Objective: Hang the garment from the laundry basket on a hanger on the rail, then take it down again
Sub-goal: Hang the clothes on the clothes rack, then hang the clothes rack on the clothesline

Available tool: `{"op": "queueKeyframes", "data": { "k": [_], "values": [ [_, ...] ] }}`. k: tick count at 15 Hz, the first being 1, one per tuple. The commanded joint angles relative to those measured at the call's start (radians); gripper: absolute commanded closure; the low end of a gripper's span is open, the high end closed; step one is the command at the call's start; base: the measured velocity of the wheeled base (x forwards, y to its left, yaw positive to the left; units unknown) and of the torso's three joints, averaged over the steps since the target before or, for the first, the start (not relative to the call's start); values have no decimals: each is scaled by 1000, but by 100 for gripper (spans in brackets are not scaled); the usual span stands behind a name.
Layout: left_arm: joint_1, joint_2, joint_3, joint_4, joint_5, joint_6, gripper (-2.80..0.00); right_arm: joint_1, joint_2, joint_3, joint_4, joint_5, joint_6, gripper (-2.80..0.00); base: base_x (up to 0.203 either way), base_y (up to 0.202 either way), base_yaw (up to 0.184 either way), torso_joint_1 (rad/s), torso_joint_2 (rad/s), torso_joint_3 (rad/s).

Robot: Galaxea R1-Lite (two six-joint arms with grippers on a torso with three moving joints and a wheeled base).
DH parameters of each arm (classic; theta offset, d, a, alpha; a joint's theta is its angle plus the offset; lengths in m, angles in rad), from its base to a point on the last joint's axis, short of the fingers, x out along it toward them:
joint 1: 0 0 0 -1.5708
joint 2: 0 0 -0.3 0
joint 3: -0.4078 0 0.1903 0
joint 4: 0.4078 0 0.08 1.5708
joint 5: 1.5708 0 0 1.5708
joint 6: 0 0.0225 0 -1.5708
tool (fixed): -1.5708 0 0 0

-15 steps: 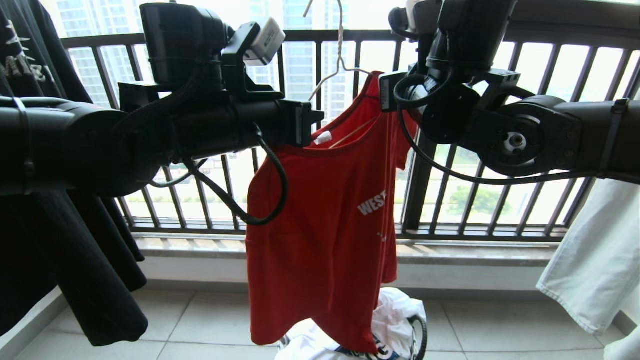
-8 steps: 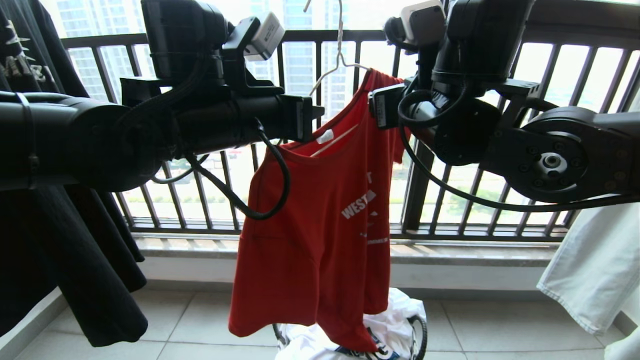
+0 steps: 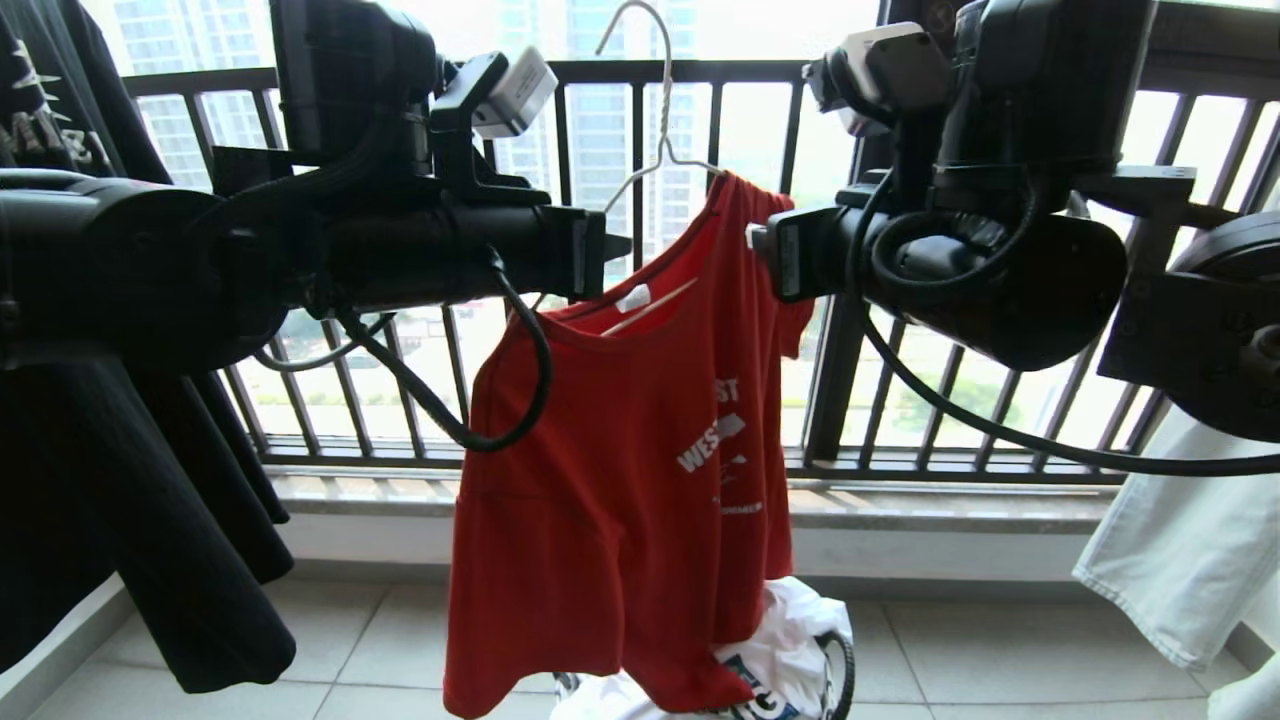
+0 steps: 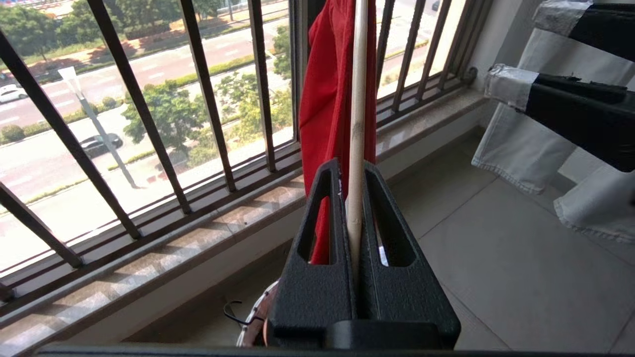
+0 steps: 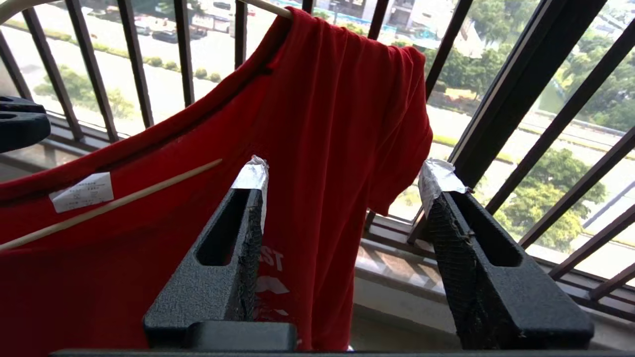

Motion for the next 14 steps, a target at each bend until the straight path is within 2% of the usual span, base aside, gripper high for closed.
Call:
{"op": "queueKeyframes", "data": {
  "k": [1, 3, 5, 7, 8, 10, 14],
  "values": [
    [9, -32, 0, 66, -12, 0, 0, -26, -126, 17, 166, 117, 47, 0, 0, 0, 0, 0, 0, 0],
    [15, -63, -6, 164, -81, 2, 0, -75, -186, 18, 274, 272, 74, 0, 0, 0, 0, 0, 0, 0],
    [30, -102, -26, 290, -184, 8, 0, -133, -241, 17, 374, 462, 78, 0, 0, 0, 0, 0, 0, 0],
    [34, -123, -42, 362, -209, 14, 0, -191, -282, 13, 454, 616, 73, 0, 0, 0, 0, 0, 0, 0],
    [33, -131, -42, 382, -215, 20, 0, -207, -288, 12, 464, 665, 55, 0, 0, 0, 0, 0, 0, 0],
    [35, -143, -39, 431, -263, 73, 0, -231, -291, 10, 467, 749, -2, 0, 0, 0, 0, 0, 0, 0],
    [33, -171, -31, 462, -298, 94, 0, -236, -274, -33, 472, 897, -33, 0, 0, 0, 0, 0, 0, 0]
  ]
}}
